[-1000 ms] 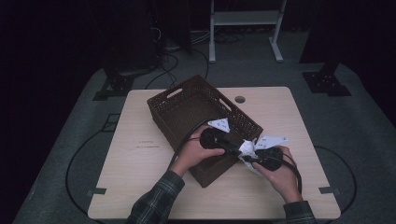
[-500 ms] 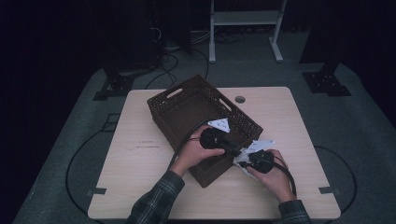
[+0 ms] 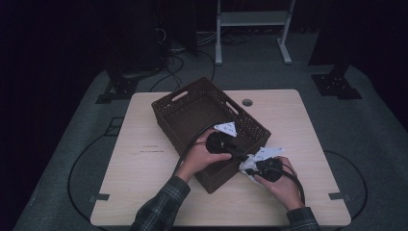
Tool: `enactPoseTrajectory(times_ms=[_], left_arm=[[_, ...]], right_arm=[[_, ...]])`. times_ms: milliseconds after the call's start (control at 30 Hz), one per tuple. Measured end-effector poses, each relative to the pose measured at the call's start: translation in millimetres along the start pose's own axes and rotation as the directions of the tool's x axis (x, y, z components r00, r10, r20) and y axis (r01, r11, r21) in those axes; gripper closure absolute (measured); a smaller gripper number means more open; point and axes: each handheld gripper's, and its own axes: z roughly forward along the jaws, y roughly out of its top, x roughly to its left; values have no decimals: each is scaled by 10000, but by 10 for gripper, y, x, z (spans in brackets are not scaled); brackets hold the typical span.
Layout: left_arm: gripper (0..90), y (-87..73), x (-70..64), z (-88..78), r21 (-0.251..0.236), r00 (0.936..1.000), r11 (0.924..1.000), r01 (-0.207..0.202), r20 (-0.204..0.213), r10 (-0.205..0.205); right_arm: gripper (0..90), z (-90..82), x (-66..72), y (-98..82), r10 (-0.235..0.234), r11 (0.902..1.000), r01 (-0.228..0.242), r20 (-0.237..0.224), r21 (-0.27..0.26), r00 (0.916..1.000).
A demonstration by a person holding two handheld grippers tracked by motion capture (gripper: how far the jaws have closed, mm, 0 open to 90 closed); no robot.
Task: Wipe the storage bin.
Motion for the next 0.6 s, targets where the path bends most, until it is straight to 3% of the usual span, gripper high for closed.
enactPoseTrajectory(times_ms=[167, 267, 600], left_arm=[[650, 0, 1, 0, -9, 10000, 10000, -17, 8, 17], [650, 0, 1, 1, -13, 10000, 10000, -19, 11, 19], [650, -1, -3, 1, -14, 10000, 10000, 11, -2, -11]], right_arm=[[736, -150, 80, 54, -132, 9974, 123, -132, -712, 9998], [736, -189, 117, 71, -275, 9963, 271, -39, -815, 9996], [736, 65, 126, 15, -435, 9986, 436, -45, 300, 9990]])
